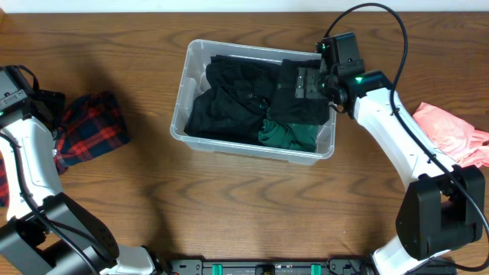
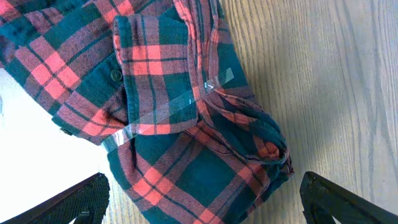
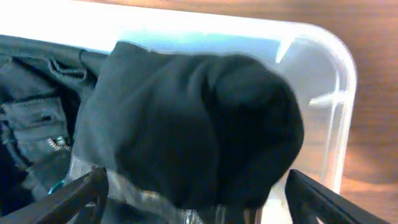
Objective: Pack container
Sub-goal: 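Release the black cloth and lift the right gripper away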
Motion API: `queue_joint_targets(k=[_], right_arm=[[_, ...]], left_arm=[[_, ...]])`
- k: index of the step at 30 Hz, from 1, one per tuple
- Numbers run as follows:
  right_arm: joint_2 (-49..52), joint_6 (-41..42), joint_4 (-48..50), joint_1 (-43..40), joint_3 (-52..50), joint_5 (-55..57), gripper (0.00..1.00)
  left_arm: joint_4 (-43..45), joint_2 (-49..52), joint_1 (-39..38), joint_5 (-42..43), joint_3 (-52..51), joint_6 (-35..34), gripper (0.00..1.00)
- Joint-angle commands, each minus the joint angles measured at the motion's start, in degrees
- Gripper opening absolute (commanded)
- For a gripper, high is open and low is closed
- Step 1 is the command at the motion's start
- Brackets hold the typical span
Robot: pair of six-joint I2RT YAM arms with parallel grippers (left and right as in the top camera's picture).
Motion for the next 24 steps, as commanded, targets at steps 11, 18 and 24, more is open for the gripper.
queue_joint_targets(k=[11, 18, 24], right_arm=[[-0.3, -8.2, 8.6, -1.0, 1.4, 2.4, 0.57], [0.5, -9.9, 3.8, 0.4, 1.3, 2.4, 0.03], [5.8, -9.9, 1.4, 0.7, 1.2, 2.4, 0.01]], left_arm=[[0.0, 0.5, 0.3, -0.9, 0.0, -0.1, 0.98], [0.0, 0.5, 0.3, -0.9, 0.0, -0.1, 0.98], [0.0, 0.5, 0.3, -0.9, 0.0, -0.1, 0.98]])
